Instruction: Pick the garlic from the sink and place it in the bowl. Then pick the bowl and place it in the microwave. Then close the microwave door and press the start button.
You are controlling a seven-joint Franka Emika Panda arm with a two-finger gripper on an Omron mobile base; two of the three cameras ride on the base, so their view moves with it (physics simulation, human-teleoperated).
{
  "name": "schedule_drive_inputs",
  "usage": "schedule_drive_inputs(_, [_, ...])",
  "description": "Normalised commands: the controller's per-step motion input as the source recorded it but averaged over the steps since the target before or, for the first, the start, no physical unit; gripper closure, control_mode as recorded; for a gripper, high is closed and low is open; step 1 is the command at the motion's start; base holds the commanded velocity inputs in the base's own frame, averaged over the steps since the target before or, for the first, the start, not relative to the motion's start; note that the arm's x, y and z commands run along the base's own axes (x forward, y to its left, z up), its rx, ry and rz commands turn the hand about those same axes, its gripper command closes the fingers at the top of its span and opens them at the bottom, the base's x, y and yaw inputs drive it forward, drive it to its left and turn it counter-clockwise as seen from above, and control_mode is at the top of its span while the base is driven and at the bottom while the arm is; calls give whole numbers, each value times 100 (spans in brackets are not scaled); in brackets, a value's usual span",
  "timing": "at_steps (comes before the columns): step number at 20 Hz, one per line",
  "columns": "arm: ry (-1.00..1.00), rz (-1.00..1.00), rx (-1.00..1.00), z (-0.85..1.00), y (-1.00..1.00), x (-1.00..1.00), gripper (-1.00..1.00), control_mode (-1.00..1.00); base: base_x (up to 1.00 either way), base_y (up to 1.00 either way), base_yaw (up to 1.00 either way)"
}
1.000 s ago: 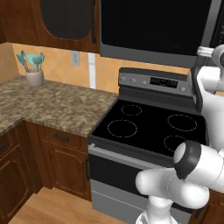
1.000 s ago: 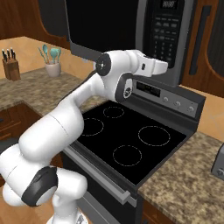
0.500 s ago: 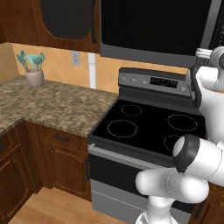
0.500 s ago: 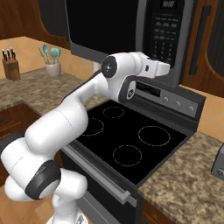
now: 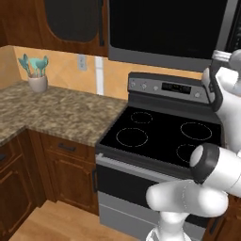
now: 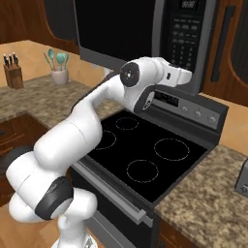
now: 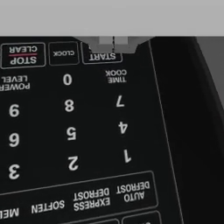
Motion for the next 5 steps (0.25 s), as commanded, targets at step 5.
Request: schedule_drive_inputs(5, [6, 32, 9, -20, -49, 100, 100, -100, 0, 0, 0])
